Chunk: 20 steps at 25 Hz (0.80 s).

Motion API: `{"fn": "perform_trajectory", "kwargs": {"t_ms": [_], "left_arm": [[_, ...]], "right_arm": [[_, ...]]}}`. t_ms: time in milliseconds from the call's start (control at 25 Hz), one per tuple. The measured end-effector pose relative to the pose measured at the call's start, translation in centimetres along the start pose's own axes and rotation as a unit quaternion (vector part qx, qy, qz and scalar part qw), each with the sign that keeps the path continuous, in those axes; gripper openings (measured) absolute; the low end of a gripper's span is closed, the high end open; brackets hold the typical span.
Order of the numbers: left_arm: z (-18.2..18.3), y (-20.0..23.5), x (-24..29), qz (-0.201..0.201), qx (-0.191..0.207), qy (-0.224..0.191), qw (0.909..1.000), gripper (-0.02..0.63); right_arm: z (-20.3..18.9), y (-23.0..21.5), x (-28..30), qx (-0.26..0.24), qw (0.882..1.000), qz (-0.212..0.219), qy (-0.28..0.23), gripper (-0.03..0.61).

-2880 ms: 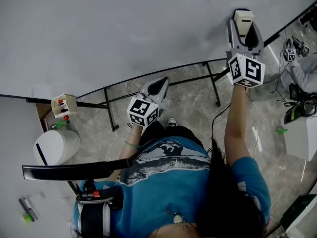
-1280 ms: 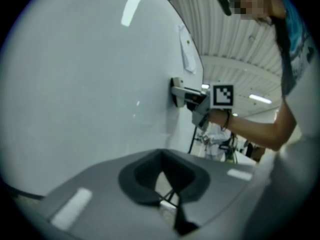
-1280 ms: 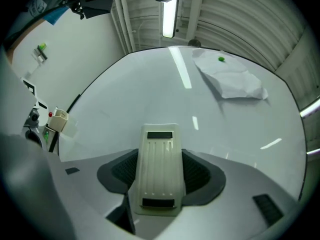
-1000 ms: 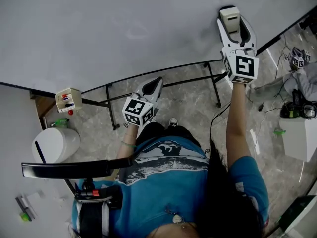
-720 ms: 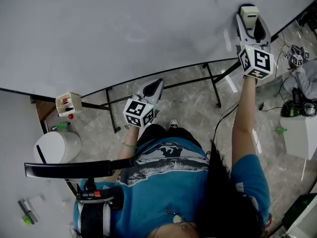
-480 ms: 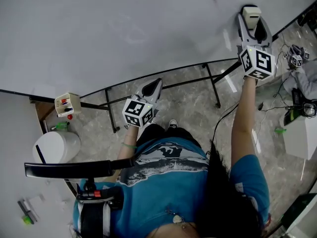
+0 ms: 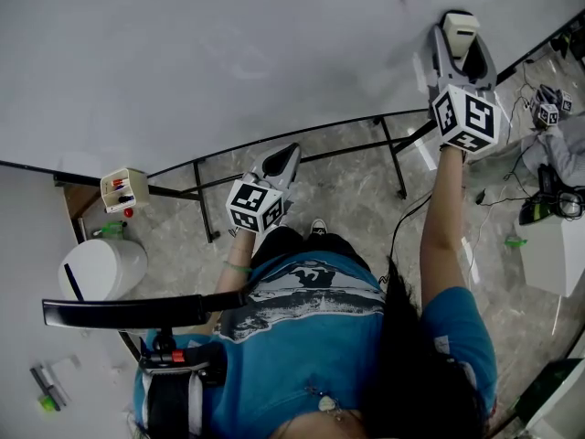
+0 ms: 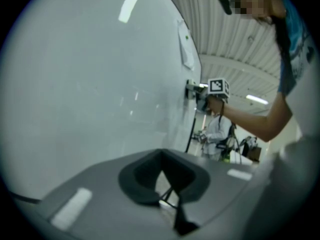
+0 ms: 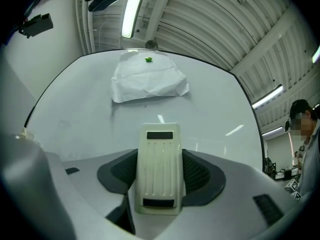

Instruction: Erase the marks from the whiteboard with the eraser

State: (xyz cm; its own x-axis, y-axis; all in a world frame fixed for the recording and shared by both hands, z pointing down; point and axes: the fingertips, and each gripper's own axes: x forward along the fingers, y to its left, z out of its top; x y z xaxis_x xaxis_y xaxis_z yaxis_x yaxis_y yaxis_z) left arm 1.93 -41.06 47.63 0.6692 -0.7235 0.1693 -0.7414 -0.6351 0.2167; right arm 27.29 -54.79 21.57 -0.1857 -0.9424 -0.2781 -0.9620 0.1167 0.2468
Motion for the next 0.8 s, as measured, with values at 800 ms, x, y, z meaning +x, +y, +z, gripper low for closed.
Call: {"fn": "perform_trajectory", "kwargs": {"t_ms": [800], "left_arm": [[0.5, 0.9, -4.5, 0.012, -0.003, -0.007, 0.9999, 0.003]], "right_arm": [[-1.5, 23.8, -3.2, -0.056, 0.987, 0.145, 0.043, 0.262]]}}
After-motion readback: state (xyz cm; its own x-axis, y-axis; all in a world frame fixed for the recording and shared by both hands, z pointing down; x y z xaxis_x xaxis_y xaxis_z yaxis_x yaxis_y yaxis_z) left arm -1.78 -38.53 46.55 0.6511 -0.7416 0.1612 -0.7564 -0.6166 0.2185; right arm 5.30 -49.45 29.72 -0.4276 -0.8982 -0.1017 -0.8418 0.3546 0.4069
